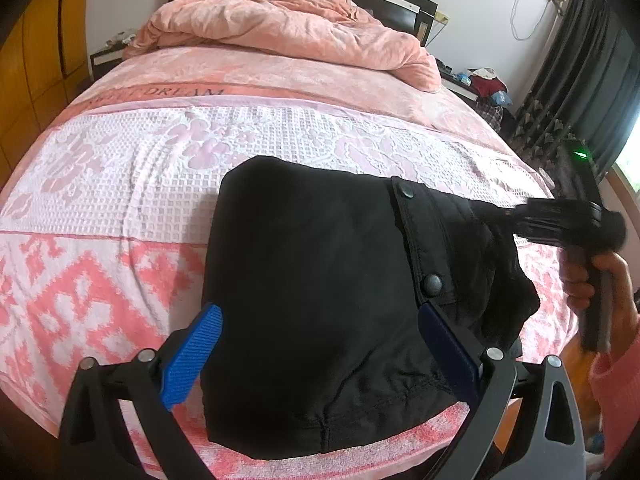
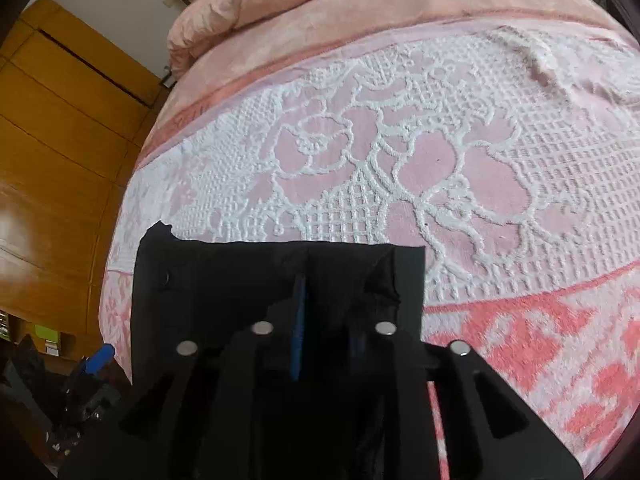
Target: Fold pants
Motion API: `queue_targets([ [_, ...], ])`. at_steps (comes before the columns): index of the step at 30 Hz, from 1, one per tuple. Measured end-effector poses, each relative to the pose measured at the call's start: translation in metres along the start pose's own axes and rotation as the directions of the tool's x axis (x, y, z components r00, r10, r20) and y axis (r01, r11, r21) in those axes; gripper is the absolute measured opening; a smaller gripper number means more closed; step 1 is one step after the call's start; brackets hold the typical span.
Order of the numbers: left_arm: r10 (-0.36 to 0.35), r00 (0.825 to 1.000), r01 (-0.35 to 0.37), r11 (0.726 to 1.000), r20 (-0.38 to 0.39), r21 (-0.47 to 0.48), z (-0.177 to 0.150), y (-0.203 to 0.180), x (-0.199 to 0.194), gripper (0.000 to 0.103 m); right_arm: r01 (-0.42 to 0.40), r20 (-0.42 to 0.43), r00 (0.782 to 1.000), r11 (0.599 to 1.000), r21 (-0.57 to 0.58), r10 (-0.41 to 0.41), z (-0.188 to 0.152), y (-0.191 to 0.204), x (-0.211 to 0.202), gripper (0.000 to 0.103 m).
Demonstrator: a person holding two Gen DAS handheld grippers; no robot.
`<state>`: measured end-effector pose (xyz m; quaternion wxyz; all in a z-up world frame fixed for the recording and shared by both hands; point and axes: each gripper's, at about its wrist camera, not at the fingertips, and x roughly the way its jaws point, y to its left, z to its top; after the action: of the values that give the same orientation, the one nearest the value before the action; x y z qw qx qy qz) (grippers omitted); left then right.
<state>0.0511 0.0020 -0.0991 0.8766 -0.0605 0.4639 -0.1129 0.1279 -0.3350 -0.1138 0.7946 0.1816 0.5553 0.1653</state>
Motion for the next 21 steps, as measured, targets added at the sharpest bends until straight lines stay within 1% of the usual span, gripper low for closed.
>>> queue_targets([
  [3, 0.008, 1.0, -0.008, 1.0, -0.019, -0.008, -0.004, 0.003, 0.004, 0.099, -0.017, 0.014, 1.0, 1.0, 0.003, 0.017, -0.017, 0.001, -0.02, 0.036],
  [5, 0.02, 0.999, -0.021, 0.999, -0.036, -0.024, -0.009, 0.007, 0.007, 0.099, -0.014, 0.026, 1.0, 1.0, 0.002, 0.014, -0.035, 0.002, -0.035, 0.042],
  [8, 0.024, 0.998, -0.027, 0.998, -0.06, -0.054, -0.018, 0.017, 0.01, 0.099, -0.007, 0.034, 0.999, 1.0, 0.012, 0.007, -0.063, 0.0, -0.052, 0.049],
  [11, 0.026, 0.997, -0.032, 0.996, -0.078, -0.083, -0.026, 0.026, 0.013, 0.099, -0.047, 0.024, 0.999, 0.997, 0.064, 0.046, -0.09, -0.007, -0.062, 0.05],
  [13, 0.018, 0.996, -0.028, 0.994, -0.09, -0.107, -0.03, 0.03, 0.013, 0.099, -0.084, 0.019, 0.996, 0.992, 0.09, 0.083, -0.105, -0.009, -0.064, 0.051],
  [14, 0.011, 0.995, -0.023, 0.993, -0.096, -0.119, -0.033, 0.032, 0.013, 0.099, -0.101, 0.014, 0.995, 0.99, 0.102, 0.1, -0.111, -0.009, -0.064, 0.054],
  [16, 0.005, 0.995, -0.019, 0.991, -0.103, -0.133, -0.035, 0.033, 0.013, 0.099, -0.129, -0.004, 0.991, 0.985, 0.114, 0.13, -0.12, -0.007, -0.059, 0.055],
  [19, 0.008, 0.994, -0.021, 0.992, -0.105, -0.126, -0.037, 0.03, 0.012, 0.099, -0.126, -0.023, 0.991, 0.984, 0.127, 0.129, -0.124, -0.003, -0.047, 0.055],
  [21, 0.01, 0.995, -0.021, 0.994, -0.102, -0.107, -0.037, 0.026, 0.011, 0.099, -0.148, -0.031, 0.988, 0.978, 0.147, 0.154, -0.122, -0.002, -0.037, 0.055],
])
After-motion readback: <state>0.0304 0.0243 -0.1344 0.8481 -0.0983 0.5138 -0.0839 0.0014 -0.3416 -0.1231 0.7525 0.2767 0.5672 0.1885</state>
